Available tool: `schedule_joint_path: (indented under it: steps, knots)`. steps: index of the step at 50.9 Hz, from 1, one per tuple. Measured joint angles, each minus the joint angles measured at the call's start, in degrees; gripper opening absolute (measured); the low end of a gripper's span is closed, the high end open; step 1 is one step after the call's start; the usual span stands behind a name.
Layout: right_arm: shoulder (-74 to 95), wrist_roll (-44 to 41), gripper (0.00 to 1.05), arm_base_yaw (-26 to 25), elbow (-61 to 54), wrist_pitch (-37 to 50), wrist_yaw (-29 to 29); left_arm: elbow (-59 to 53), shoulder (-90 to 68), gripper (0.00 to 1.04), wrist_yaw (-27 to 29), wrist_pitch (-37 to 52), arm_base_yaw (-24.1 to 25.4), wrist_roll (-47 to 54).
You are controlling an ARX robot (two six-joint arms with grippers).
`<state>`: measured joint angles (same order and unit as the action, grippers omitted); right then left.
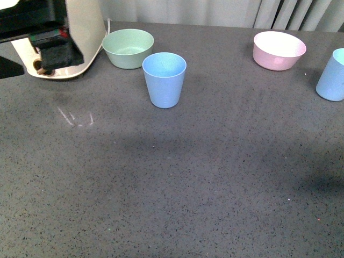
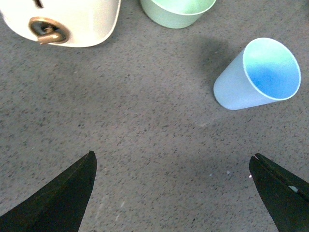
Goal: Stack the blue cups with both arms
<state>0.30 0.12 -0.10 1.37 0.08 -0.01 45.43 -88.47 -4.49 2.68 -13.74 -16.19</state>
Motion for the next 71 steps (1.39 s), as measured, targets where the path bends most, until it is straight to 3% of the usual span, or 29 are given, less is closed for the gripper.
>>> schedule_joint_path:
  steps: [46,71]
  knots:
    - [0.0,0.0,0.96,0.0,0.0,0.0,0.0,22.6,-24.48,0.96,4.17,-5.31,-7.91,-8.5]
    - [0.0,0.0,0.96,0.0,0.0,0.0,0.02,33.51,-32.2,0.96,6.12,-9.66,-9.05,-8.96]
